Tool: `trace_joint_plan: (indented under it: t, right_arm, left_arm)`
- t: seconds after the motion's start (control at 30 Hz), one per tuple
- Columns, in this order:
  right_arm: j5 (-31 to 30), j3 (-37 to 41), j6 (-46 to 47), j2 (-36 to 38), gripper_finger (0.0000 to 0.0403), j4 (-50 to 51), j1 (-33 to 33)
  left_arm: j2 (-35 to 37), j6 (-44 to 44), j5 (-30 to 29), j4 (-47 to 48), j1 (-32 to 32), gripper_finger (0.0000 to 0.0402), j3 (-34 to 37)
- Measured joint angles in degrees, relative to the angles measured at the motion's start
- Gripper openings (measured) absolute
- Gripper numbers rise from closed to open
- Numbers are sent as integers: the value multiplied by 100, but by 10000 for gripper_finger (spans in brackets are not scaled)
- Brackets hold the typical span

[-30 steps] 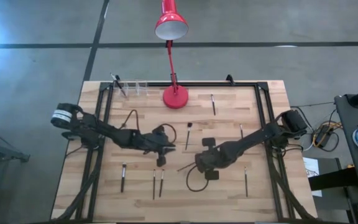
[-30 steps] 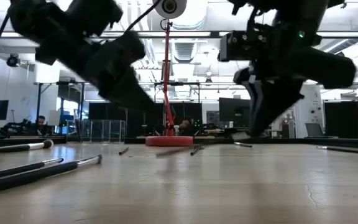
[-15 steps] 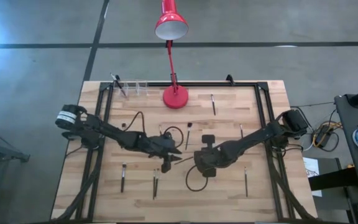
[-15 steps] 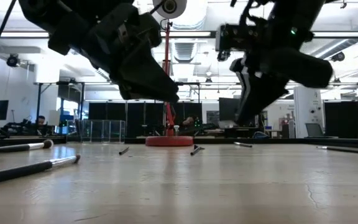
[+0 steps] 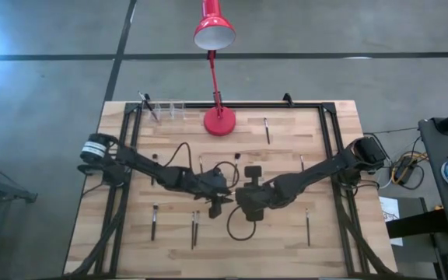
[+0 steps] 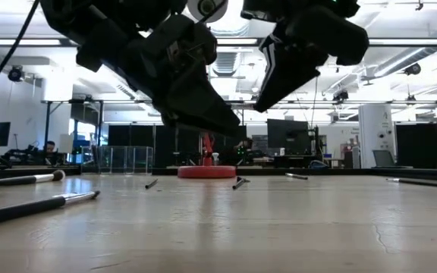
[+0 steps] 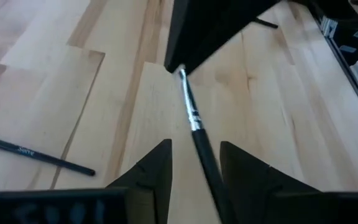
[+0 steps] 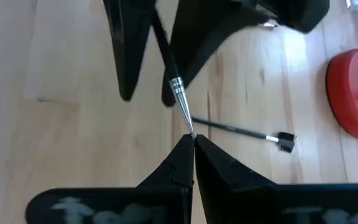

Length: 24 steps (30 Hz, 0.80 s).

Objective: Pick & Place Makeup Supplies
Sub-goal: Put the makeup brush into the transparent organizer

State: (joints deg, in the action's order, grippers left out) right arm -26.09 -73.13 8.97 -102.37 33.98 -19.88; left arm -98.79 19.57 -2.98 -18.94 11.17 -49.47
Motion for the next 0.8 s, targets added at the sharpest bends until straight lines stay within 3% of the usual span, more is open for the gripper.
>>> trace_joint_plan:
  t: [0.17, 0.4, 0.6, 0.67, 0.8]
  right_arm:
    - [-4, -41, -47, 0, 8, 16, 0]
    - [11, -13, 89, 0, 8, 13, 0]
    - [-232, -129, 797, 1, 25, 580, -35]
    - [-482, -164, 1015, 18, 39, 893, -95]
    - [-1091, -84, 1583, 198, 65, 1478, -292]
  left_arm:
    - [119, -63, -5, 255, -4, 105, -18]
    - [211, -225, -29, 406, -9, 10, -10]
    - [244, -525, -329, 378, -19, 4, 0]
    - [244, -613, -381, 74, -19, 4, 75]
    - [239, -697, -395, -1713, -32, 3, 624]
